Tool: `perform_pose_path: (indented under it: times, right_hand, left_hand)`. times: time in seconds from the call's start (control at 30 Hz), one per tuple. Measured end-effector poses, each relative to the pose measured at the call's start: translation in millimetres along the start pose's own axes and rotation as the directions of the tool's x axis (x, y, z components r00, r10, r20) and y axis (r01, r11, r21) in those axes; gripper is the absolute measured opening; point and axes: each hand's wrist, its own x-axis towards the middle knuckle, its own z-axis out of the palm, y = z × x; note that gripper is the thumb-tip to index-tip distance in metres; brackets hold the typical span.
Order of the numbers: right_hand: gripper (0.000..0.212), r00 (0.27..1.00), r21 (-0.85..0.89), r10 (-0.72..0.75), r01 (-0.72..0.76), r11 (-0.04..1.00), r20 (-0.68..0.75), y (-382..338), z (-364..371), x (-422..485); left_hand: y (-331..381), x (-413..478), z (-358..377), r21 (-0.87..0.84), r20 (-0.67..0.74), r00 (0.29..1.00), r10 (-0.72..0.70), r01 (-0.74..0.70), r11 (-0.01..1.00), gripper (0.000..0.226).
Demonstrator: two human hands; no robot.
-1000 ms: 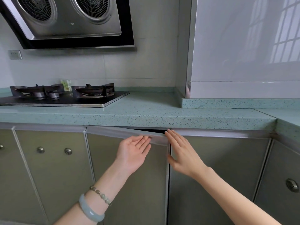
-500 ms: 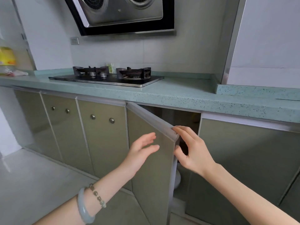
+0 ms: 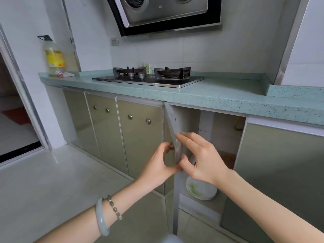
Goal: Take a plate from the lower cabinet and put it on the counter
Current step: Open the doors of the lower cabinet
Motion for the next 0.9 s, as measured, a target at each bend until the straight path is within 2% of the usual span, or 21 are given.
perform_pose_path:
  times: [0.1,0.2,0.3,0.43,0.53,0.63,0.7,0.9]
  right_hand:
    - [0.052,0.998,-0.002,-0.054,0.054,0.999,0.045,-13.3,14.0,11.3]
    - [0.058,0.99,-0.005,-0.109,0.11,0.994,0.088,-21.1,31.1,25.1]
    - [0.065,0.981,-0.026,-0.148,0.152,0.988,0.124,-32.7,54.4,40.7]
    - [0.071,0.971,-0.084,-0.188,0.202,0.976,0.145,-54.5,91.1,73.5]
    - [0.076,0.955,-0.119,-0.208,0.236,0.965,0.21,-64.9,115.5,99.6]
    - [0.077,0.953,-0.124,-0.201,0.233,0.965,0.224,-69.8,134.7,117.2]
    - [0.078,0.951,-0.138,-0.199,0.236,0.962,0.237,-69.8,144.1,124.1]
    - [0.091,0.917,-0.145,-0.161,0.227,0.963,0.366,-66.4,157.0,137.2]
  left_hand:
    - [-8.3,-4.6,-18.8,0.004,-0.063,0.998,-0.014,0.014,1.0,0.065]
    - [-23.6,-9.3,-46.1,-0.092,-0.064,0.996,-0.063,0.057,0.994,0.048]
    - [-40.2,-15.4,-75.2,-0.103,-0.052,0.995,-0.091,0.085,0.991,0.041]
    - [-60.1,-16.0,-105.6,-0.108,-0.119,0.984,-0.135,0.122,0.987,0.043]
    - [-63.4,-15.9,-119.4,-0.087,-0.174,0.971,-0.164,0.15,0.985,0.028]
    - [-63.8,-11.8,-130.9,-0.051,-0.217,0.959,-0.18,0.173,0.984,0.035]
    - [-63.5,-8.8,-135.0,-0.042,-0.211,0.958,-0.196,0.191,0.981,0.048]
    - [-76.8,-8.5,-133.5,-0.142,-0.297,0.935,-0.193,0.156,0.977,0.08]
